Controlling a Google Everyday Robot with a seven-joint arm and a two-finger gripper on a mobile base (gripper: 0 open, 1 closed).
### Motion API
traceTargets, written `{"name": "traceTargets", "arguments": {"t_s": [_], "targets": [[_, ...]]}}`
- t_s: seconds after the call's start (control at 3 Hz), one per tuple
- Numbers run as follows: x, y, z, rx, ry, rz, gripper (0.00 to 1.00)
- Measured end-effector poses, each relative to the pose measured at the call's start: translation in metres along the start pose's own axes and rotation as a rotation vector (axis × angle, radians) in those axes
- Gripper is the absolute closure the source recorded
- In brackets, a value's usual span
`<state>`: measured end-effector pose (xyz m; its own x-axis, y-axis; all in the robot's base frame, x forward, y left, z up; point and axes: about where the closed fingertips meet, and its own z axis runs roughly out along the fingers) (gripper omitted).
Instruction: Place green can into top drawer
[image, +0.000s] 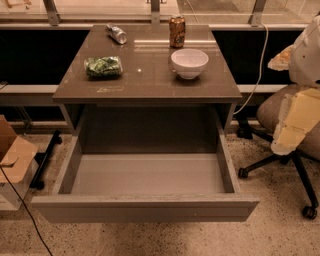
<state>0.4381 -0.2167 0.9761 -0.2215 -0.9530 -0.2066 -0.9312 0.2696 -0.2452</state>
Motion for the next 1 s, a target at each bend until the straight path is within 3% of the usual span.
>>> {"name": "traceTargets", "arguments": {"t_s": [0.67,1.0], "targets": [[-0.014,-0.002,0.002,0.017,-0.025,-0.015,0.0],[-0.047,-0.007,0.01,0.036,-0.072,-0.064,0.0]]}}
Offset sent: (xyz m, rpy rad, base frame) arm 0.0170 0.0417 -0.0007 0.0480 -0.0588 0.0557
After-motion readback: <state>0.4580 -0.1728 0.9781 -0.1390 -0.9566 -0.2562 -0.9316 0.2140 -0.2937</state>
